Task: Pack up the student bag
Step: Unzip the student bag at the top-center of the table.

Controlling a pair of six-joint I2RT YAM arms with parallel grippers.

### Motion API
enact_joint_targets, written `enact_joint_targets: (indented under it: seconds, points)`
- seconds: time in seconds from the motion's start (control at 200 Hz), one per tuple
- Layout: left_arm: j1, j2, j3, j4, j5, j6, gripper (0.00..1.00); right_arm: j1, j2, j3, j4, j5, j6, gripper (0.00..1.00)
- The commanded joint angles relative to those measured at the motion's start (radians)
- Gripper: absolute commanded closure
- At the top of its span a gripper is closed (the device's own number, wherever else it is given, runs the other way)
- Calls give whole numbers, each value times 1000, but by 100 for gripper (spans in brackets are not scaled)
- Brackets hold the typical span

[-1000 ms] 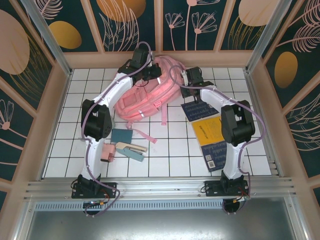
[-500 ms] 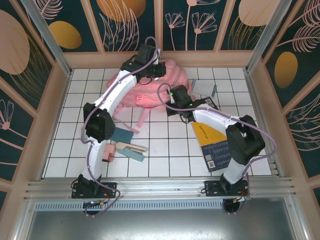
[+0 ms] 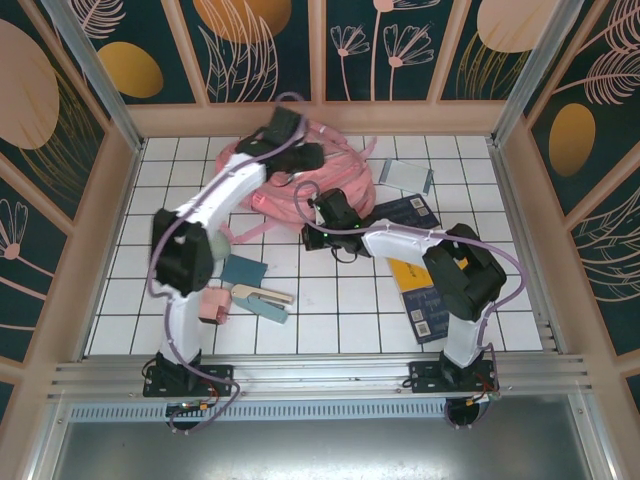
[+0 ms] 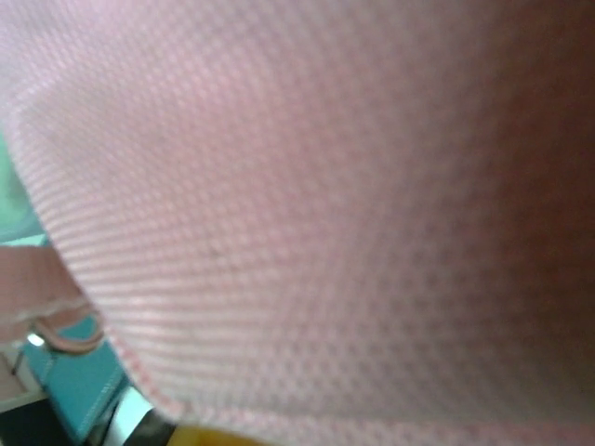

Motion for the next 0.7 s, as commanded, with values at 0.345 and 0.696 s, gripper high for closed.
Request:
enact_joint_targets:
  seconds: [0.345, 0.696]
  points:
    - [218, -597, -868, 555, 270, -566, 46, -48, 46, -7, 367, -335, 214, 100]
    - [216, -582, -1074, 848, 368, -762, 44, -35, 64, 3, 449, -391, 291, 100]
